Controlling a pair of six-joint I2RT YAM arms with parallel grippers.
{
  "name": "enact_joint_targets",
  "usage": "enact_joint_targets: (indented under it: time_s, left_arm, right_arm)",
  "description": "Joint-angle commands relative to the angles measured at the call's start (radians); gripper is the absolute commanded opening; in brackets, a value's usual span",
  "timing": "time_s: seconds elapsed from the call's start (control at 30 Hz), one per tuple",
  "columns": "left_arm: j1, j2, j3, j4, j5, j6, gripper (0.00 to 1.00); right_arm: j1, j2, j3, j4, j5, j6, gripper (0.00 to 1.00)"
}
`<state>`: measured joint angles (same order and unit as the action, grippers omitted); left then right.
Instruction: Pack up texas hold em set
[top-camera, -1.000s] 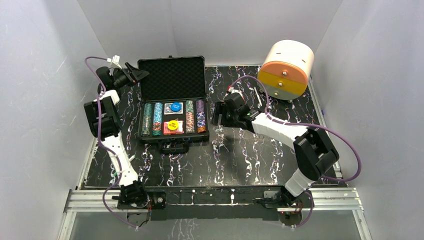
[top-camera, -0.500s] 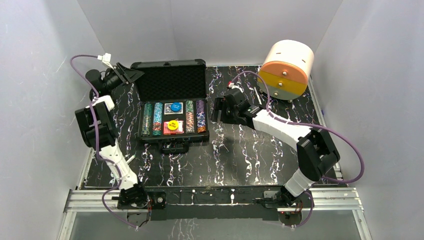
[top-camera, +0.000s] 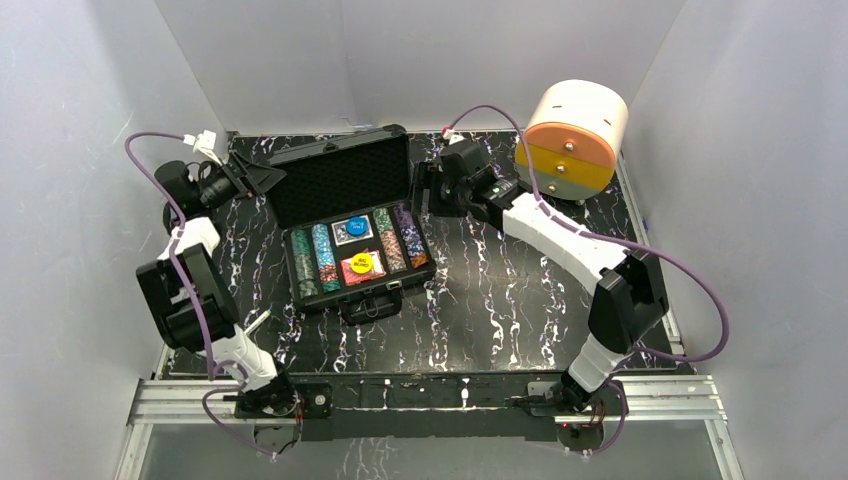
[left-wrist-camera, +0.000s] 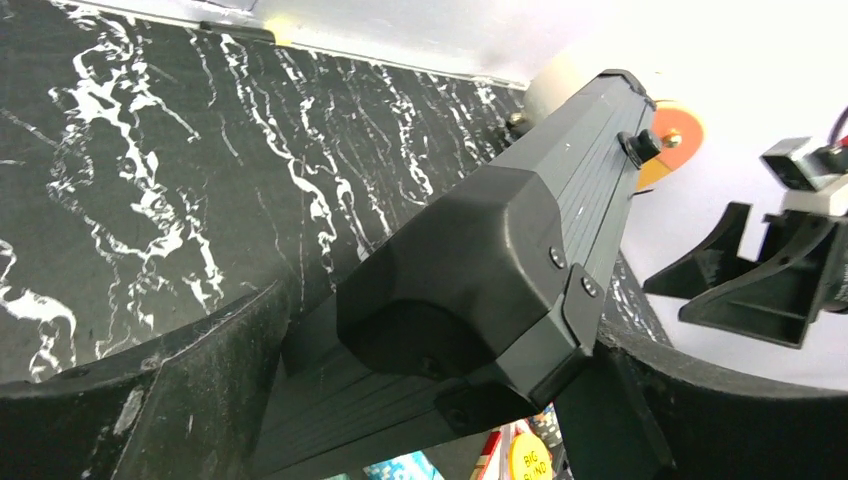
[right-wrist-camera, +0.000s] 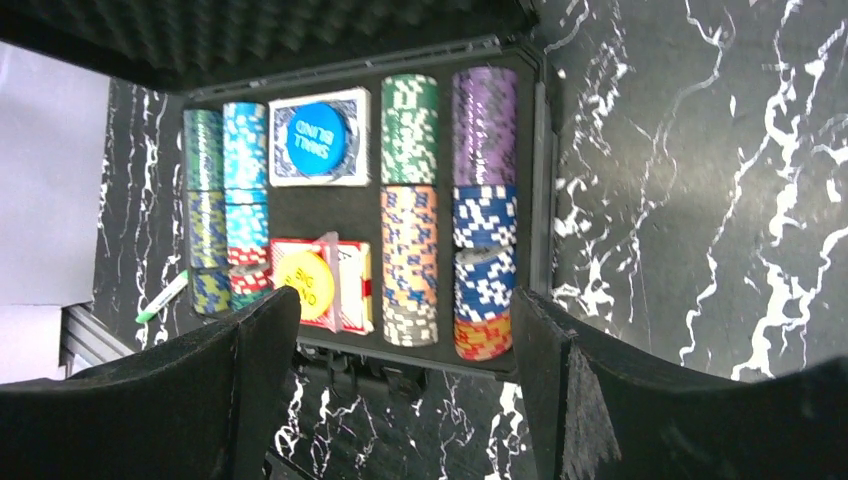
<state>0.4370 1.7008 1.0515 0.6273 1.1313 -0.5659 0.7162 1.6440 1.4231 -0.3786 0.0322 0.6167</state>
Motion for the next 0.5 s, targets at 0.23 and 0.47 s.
enact_joint_targets:
  time_s: [0.23, 0.47]
  left_arm:
    - [-0.011, -0.402, -0.124, -0.450, -0.054, 0.378, 0.94]
    - [-0.011, -0.640, -0.247, -0.579, -0.157, 0.480, 0.98]
  right_arm:
    - [-0.004, 0.133, 0.270, -0.087, -0.043, -0.046, 0.84]
    - [-0.004, 0.211, 0.387, -0.187, -0.010, -0.010, 0.83]
